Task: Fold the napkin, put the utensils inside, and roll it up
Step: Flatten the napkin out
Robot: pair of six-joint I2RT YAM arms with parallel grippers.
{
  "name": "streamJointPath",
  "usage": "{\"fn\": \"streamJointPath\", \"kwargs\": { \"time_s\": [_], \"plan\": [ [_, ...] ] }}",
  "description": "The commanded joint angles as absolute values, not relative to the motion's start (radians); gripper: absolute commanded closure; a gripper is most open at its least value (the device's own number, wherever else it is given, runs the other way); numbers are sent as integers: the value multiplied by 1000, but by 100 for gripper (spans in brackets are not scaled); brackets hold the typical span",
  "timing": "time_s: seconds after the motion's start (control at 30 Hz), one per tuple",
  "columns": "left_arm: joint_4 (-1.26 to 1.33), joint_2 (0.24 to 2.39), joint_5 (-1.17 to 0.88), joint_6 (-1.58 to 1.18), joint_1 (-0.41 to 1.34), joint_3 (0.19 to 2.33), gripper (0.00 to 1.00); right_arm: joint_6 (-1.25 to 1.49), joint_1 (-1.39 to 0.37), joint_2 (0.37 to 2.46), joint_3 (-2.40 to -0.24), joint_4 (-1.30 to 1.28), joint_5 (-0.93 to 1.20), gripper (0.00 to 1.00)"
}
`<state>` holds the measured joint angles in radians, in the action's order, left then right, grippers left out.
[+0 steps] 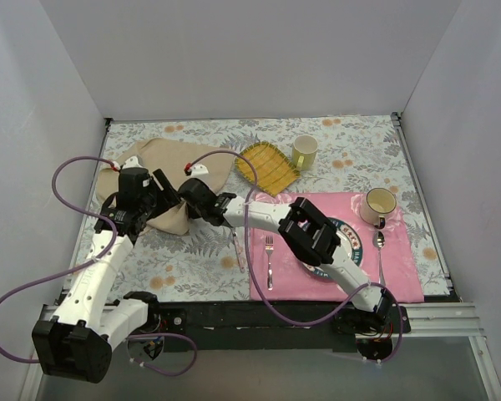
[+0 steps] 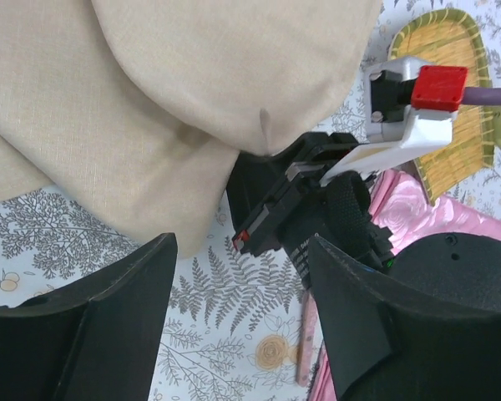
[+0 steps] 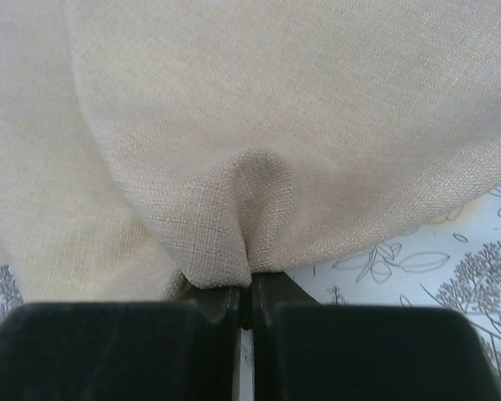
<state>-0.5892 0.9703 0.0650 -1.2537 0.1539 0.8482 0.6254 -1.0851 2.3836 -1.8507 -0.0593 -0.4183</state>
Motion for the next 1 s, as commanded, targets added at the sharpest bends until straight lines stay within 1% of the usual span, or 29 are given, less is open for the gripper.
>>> {"fn": "streamJointPath", "kwargs": {
  "time_s": [0.0,0.03,0.07,0.1,0.17,0.23,0.3,0.33,0.4,0.5,0.57,0.6,0.67,0.73,0.8,0.83,0.9,0.93,0.97],
  "plan": [
    [-600,991,126,-1227,155,933,35,571,-1098,2278,-1977,-296,-321,99],
    [-597,997,132,-1221,155,940,35,554,-1097,2264,-1977,-323,-249,99],
    [-597,1006,136,-1216,155,949,34,554,-1097,2243,-1994,-404,-232,99],
    [-598,1018,140,-1212,153,959,31,546,-1097,2232,-1996,-431,-212,99],
    [-597,1029,146,-1209,153,980,30,538,-1097,2212,-2002,-494,-137,99],
    [-595,1037,147,-1216,153,992,25,520,-1094,2201,-2002,-564,-65,99],
    [-609,1051,141,-1219,150,1012,24,506,-1089,2183,-1985,-612,-23,99],
    [-621,1064,137,-1218,150,1029,23,494,-1086,2175,-1976,-620,38,99],
    [-626,1077,109,-1209,149,1038,22,474,-1075,2145,-1933,-618,60,99],
    [-652,1106,92,-1200,146,1055,21,413,-1034,2112,-1898,-609,208,99],
    [-661,1112,81,-1195,140,1057,19,352,-1006,2103,-1885,-630,271,99],
    [-664,1112,72,-1192,132,1055,19,278,-1000,2103,-1881,-638,293,99],
    [-676,1118,69,-1193,120,1055,16,209,-982,2124,-1905,-705,380,99],
    [-681,1127,19,-1204,68,1061,16,117,-977,2140,-1921,-756,438,99],
    [-667,1149,-66,-1229,2,1065,17,51,-973,2152,-1933,-819,539,99],
    [-646,1158,-128,-1238,-39,1063,17,26,-965,2142,-1921,-818,634,99],
    [-614,1183,-138,-1273,-60,1058,18,9,-950,2117,-1852,-769,717,99],
    [-583,1193,-146,-1288,-63,1049,17,9,-943,2108,-1844,-762,739,99],
    [-560,1203,-156,-1307,-69,1040,16,17,-937,2112,-1851,-768,709,99]
  ]
}}
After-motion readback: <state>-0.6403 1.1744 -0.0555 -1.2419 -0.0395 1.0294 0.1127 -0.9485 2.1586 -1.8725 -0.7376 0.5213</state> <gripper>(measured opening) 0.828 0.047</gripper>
